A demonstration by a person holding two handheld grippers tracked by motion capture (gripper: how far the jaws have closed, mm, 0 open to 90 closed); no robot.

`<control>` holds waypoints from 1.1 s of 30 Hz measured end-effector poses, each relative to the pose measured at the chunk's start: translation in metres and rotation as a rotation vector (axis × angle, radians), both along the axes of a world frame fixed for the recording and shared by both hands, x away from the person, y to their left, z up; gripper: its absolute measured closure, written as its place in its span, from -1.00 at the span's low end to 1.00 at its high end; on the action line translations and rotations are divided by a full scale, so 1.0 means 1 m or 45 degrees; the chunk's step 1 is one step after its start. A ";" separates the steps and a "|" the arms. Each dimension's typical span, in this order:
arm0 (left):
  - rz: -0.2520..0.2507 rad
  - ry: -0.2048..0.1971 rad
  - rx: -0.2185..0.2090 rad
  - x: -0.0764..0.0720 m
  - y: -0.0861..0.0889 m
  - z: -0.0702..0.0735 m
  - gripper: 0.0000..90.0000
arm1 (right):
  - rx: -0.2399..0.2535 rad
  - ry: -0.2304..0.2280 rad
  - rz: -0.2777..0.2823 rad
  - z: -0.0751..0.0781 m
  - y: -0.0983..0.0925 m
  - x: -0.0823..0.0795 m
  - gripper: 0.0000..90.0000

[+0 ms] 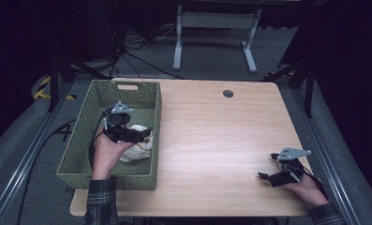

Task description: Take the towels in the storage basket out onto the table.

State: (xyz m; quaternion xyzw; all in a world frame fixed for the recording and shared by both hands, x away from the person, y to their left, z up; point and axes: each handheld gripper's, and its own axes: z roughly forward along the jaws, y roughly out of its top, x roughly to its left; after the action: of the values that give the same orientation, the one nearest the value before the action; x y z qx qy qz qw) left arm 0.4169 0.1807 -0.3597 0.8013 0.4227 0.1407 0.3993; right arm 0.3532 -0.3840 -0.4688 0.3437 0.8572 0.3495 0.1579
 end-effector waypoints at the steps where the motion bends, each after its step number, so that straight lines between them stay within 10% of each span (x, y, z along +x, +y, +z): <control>1: 0.005 -0.013 0.019 0.001 0.002 -0.001 -0.88 | 0.000 0.000 0.000 0.000 0.000 0.000 -0.99; 16: 0.058 0.045 0.104 0.005 0.011 -0.032 -0.88 | 0.000 0.000 0.000 0.000 0.000 0.000 -0.99; 33: 0.055 0.223 0.241 0.012 0.001 -0.052 -0.83 | 0.000 0.000 0.000 0.000 0.000 0.000 -0.99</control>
State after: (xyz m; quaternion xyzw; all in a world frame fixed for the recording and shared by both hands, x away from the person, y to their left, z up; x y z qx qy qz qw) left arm 0.4289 0.1818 -0.4114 0.8353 0.4580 0.1181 0.2802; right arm 0.3532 -0.3840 -0.4689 0.3435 0.8572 0.3496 0.1580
